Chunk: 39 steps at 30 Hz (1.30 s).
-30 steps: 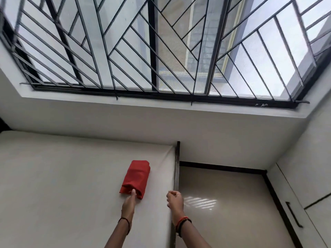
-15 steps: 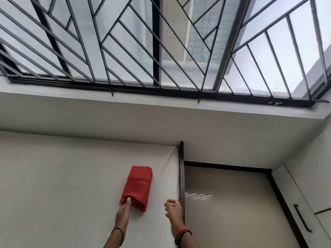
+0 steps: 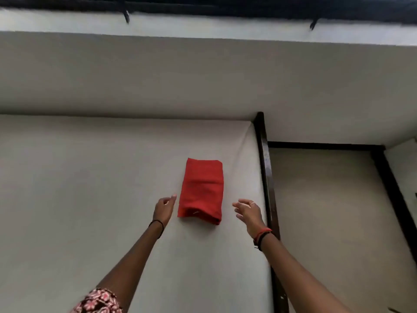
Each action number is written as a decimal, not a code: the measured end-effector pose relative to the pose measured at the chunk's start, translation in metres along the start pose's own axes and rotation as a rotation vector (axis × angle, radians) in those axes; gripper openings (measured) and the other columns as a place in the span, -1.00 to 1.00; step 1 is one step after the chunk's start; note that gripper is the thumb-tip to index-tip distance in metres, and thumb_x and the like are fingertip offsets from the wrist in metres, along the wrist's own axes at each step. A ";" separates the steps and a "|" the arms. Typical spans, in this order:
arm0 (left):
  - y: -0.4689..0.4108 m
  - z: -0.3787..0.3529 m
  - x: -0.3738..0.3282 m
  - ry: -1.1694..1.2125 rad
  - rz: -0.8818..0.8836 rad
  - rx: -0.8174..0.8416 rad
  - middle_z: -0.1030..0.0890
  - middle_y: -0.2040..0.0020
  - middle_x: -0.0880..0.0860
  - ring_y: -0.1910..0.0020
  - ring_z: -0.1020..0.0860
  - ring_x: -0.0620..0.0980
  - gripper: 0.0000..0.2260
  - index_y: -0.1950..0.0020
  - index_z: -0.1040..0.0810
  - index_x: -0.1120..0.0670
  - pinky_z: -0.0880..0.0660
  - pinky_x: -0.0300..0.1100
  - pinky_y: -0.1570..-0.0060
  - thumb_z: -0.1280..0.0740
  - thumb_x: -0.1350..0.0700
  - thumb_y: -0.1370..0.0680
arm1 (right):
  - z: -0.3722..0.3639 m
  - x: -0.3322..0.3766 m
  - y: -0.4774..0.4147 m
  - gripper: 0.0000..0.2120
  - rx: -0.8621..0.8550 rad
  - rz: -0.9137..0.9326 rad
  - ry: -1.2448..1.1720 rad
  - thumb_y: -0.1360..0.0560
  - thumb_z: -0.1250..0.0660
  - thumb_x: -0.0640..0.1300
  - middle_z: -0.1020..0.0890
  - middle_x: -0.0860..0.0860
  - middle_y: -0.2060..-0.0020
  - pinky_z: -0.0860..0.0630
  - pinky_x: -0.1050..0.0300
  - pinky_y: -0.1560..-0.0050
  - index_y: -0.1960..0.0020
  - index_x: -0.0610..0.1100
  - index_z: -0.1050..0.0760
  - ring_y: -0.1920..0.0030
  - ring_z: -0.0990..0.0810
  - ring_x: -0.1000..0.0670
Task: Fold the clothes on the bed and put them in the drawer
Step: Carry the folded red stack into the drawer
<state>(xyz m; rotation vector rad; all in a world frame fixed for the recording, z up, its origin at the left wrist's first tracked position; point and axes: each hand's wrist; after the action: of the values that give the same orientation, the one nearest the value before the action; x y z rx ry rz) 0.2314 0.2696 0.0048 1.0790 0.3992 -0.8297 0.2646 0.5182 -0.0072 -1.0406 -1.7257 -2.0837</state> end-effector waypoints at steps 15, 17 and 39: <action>-0.139 -0.054 0.038 0.046 0.045 0.349 -0.26 -0.49 0.07 -0.46 -0.27 0.05 -0.07 -0.53 -0.13 0.16 -0.16 -0.07 -0.43 -0.23 -0.44 -0.39 | -0.071 -0.033 -0.136 -0.42 0.303 -0.026 0.133 -0.30 -0.48 0.22 -0.63 0.06 -0.13 -0.50 0.07 -0.04 -0.25 0.02 -0.47 -0.14 -0.57 0.03; -0.162 -0.061 0.058 0.065 0.055 0.347 -0.36 -0.45 0.04 -0.38 -0.39 0.01 0.14 -0.49 -0.24 0.11 -0.25 -0.03 -0.43 -0.28 -0.60 -0.12 | -0.072 -0.039 -0.140 -0.47 0.309 -0.038 0.092 -0.33 -0.46 0.21 -0.64 0.08 -0.11 -0.51 0.05 -0.06 -0.23 0.07 -0.48 -0.13 -0.58 0.03; -0.069 -0.067 0.086 0.265 0.305 0.650 -0.65 -0.12 0.03 -0.11 -0.62 -0.01 -0.48 -0.26 -0.48 -0.05 -0.52 -0.07 -0.13 -0.37 -0.28 -0.40 | -0.021 -0.126 -0.067 -0.04 0.443 -0.354 -0.259 0.01 -0.65 0.18 -0.64 -0.13 -0.13 -0.48 -0.04 -0.23 -0.30 -0.09 -0.43 -0.16 -0.61 -0.09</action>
<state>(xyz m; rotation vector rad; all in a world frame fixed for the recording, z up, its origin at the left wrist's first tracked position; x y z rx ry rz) 0.2410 0.2797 -0.1237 1.8153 0.1718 -0.5483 0.3073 0.4861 -0.1412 -0.9483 -2.5094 -1.6599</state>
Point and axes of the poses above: each hand's wrist, its own y-axis away from the middle knuckle, its own z-axis out of the back of the hand, x = y × z
